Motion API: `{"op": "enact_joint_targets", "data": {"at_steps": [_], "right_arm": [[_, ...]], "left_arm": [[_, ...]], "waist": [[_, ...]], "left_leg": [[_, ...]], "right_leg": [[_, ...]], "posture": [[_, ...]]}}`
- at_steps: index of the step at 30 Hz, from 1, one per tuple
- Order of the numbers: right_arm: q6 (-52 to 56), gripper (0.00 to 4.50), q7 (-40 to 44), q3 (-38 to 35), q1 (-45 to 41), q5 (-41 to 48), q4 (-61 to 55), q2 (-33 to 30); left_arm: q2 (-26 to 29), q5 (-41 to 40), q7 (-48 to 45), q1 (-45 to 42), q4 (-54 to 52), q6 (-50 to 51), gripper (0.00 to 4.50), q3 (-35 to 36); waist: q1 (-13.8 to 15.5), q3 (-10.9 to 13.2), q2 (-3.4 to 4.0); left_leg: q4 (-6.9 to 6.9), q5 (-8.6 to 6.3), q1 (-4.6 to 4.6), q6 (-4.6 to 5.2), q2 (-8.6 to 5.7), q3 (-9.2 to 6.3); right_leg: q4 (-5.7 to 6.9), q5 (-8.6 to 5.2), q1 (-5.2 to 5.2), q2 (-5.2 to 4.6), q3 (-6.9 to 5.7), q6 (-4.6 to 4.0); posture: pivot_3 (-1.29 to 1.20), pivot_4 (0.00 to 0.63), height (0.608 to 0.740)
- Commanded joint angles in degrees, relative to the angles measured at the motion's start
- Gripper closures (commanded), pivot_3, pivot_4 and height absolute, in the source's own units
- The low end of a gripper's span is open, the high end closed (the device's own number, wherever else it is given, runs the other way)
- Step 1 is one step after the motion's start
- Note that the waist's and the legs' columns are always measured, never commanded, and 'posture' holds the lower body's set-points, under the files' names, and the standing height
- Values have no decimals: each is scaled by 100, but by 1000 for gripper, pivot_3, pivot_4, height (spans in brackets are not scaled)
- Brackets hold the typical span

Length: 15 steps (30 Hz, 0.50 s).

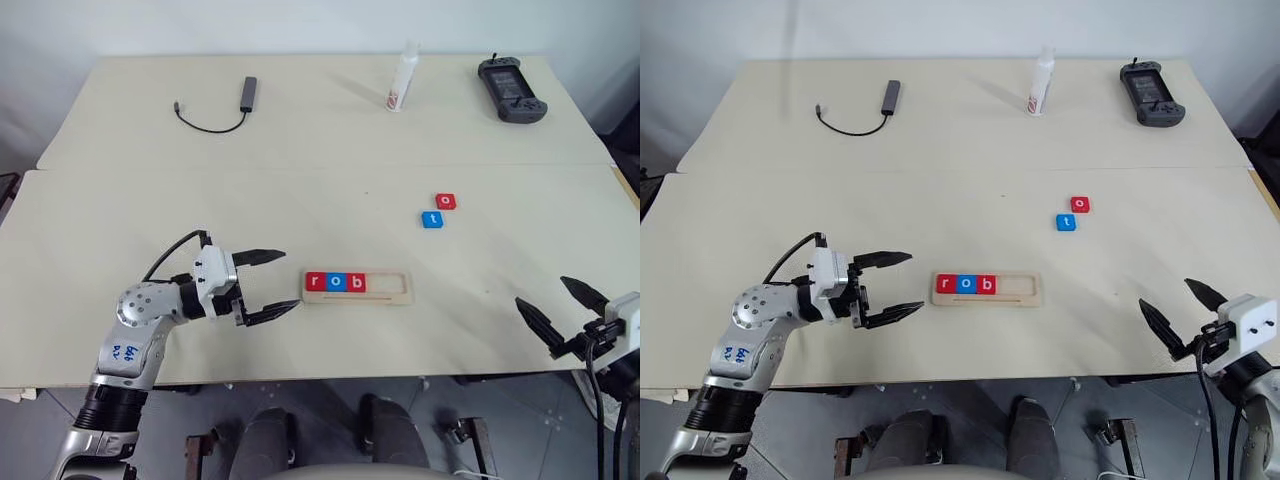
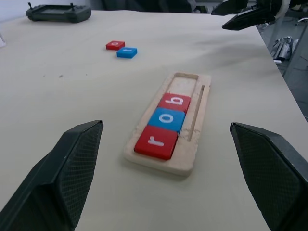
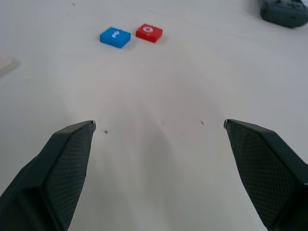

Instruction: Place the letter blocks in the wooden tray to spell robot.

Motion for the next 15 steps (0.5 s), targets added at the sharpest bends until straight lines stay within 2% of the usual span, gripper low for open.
{"op": "enact_joint_targets", "data": {"at_steps": [1, 5, 8, 12, 15], "right_arm": [[1181, 9, -291, 620, -549, 160, -469, -411], [2179, 9, -674, 1010, -1453, 128, -392, -784], [3042, 9, -1063, 1527, -2710, -114, 54, -1080], [3928, 9, -1543, 1862, -3633, -296, 322, -1159], [4584, 9, -1792, 2105, -4335, -296, 457, -1071]], "left_arm": [[-17, -72, 94, 18, -197, 76, 0, 103], [-34, -67, 153, 32, -260, 111, 0, 114], [-64, -48, 208, 66, -347, 126, 0, 87], [-104, 6, 295, 85, -401, 118, 0, 73], [-127, 66, 351, 127, -451, 139, 0, 20]], "waist": [[-31, 0, 0], [22, -1, 3], [24, -1, 3], [76, -2, 4], [64, -2, 4]], "left_leg": [[1, 0, 4, 0, 0, 2], [1, 0, 10, 1, 1, -5], [3, 0, 8, 1, 0, -1], [1, 0, -3, 1, 2, -4], [4, -1, -44, 1, -1, -12]], "right_leg": [[3, 1, 0, 0, 7, -1], [9, 2, -1, -1, 18, -4], [6, 4, -2, -1, 18, -6], [8, 2, -8, -1, 1, -15], [2, 1, -31, -1, -16, -17]], "posture": [[0, 150, 740], [0, 150, 740], [0, 150, 740], [0, 150, 740], [0, 150, 740]]}}
